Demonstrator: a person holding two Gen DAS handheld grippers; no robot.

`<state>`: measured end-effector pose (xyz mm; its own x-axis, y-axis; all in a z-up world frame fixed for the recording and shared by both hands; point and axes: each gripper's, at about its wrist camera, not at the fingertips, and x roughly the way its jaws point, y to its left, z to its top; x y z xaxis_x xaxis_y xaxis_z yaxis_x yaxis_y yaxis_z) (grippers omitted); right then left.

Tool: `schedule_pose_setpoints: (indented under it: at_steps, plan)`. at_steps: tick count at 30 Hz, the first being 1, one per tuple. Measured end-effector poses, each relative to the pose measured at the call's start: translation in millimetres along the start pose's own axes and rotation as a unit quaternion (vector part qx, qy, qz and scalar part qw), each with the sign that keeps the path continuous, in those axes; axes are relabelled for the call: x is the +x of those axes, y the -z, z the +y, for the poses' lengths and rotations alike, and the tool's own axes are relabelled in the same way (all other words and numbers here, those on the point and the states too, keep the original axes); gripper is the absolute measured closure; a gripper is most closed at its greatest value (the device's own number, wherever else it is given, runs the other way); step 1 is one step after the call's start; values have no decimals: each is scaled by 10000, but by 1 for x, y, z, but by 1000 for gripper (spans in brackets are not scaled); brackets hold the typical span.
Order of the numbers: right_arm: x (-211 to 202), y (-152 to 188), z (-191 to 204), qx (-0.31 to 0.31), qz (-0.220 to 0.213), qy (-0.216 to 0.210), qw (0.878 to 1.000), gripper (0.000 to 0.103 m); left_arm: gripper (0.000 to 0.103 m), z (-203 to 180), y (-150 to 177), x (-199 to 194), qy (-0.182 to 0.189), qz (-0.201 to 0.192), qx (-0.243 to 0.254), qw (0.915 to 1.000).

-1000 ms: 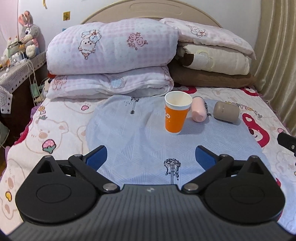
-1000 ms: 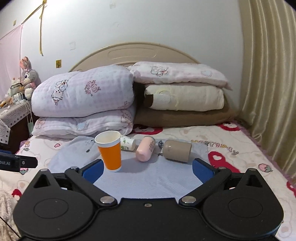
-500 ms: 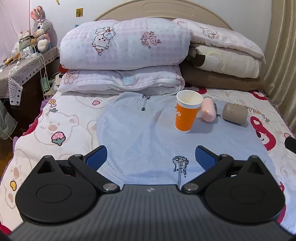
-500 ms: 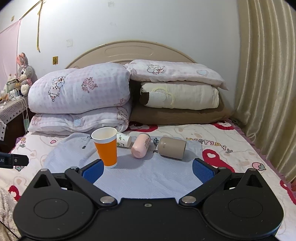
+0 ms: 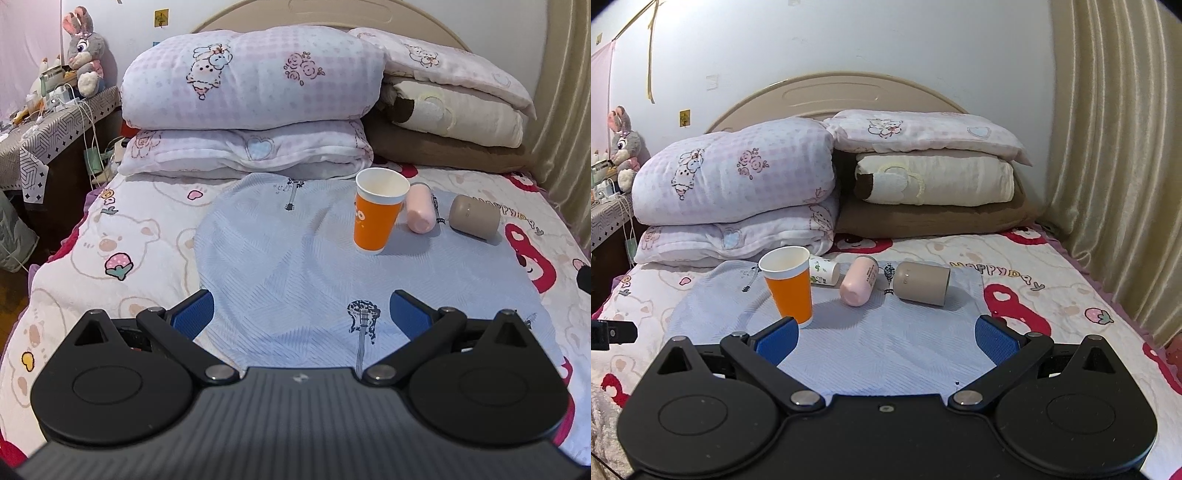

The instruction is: Flip cup upright

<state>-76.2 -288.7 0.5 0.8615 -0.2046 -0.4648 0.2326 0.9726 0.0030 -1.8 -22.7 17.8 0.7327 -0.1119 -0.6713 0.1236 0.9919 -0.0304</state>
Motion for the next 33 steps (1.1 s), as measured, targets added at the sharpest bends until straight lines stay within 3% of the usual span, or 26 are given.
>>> schedule_pose_setpoints:
  at_steps: [33]
  plan:
    - [-1,-1,-1,-15,18,46,10000,0,0,-1,3,4,-168,186,182,9995]
